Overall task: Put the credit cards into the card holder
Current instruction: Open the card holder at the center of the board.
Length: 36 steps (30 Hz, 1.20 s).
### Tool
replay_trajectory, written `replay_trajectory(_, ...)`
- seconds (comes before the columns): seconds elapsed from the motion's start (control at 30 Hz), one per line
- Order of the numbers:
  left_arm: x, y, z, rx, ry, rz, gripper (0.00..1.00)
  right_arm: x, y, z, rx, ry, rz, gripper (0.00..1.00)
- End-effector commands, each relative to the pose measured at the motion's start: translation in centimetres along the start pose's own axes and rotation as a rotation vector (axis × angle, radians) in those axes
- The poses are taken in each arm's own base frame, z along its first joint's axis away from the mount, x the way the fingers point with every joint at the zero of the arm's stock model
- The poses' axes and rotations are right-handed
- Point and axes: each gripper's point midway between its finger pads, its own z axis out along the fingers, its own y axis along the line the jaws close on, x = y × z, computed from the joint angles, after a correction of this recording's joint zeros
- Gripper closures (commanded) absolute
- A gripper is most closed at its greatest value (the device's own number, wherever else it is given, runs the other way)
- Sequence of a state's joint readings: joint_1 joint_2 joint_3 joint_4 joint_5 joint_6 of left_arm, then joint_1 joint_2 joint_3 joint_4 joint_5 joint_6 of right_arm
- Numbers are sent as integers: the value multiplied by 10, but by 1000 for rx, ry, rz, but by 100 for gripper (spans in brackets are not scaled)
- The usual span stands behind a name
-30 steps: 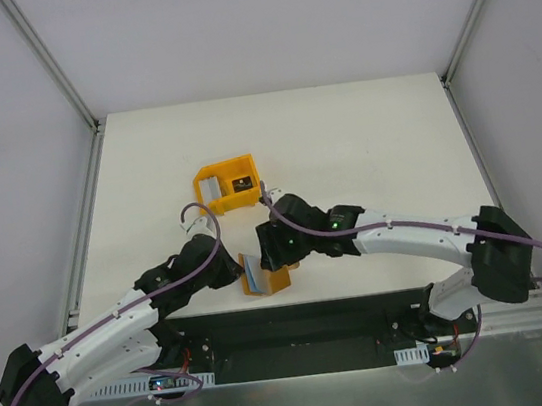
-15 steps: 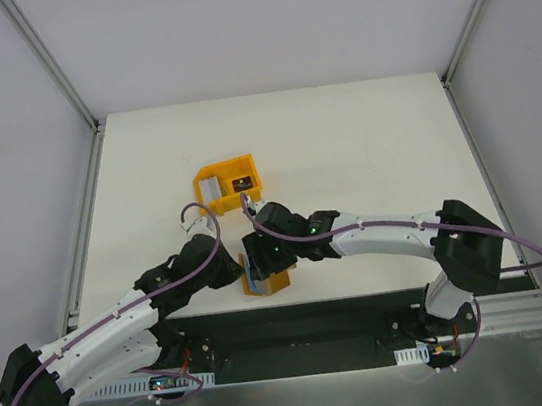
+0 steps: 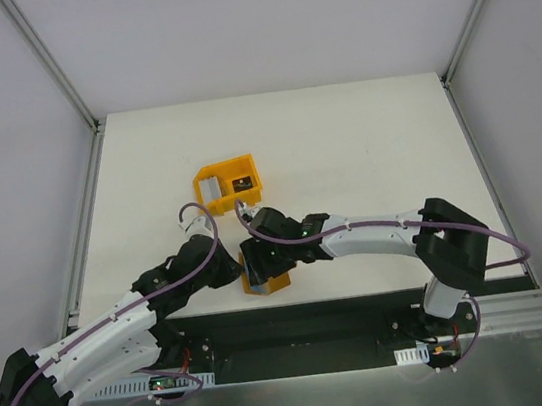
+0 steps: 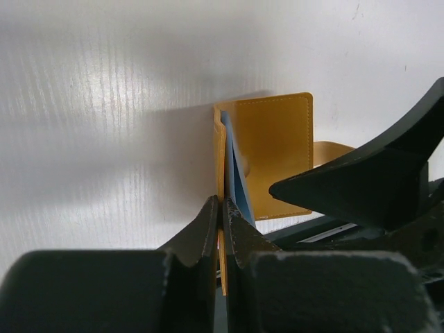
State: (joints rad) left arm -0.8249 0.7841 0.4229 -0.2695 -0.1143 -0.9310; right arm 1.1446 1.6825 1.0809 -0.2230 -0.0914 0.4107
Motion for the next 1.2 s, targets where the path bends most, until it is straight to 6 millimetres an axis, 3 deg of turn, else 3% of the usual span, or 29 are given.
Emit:
replay_trajectory(0.0, -8, -6, -4, 19, -33, -10, 100, -6, 6, -1, 28, -7, -13, 41)
replay_trajectory(0.47, 3, 8, 1, -16, -14, -31, 100, -7, -3, -14, 71, -31, -30, 54)
replay_trajectory(0.7, 11, 21, 4, -37, -12, -55, 100, -5, -47, -28, 292, -36, -81, 62)
replay_trajectory(0.87, 15, 29, 6, -48, -18, -67, 100, 6, -67, -23, 346, -3, -64, 69)
replay_trajectory(1.17, 17, 30, 4, -25, -21, -55, 100, 28, -96, -6, 456, 106, -67, 70)
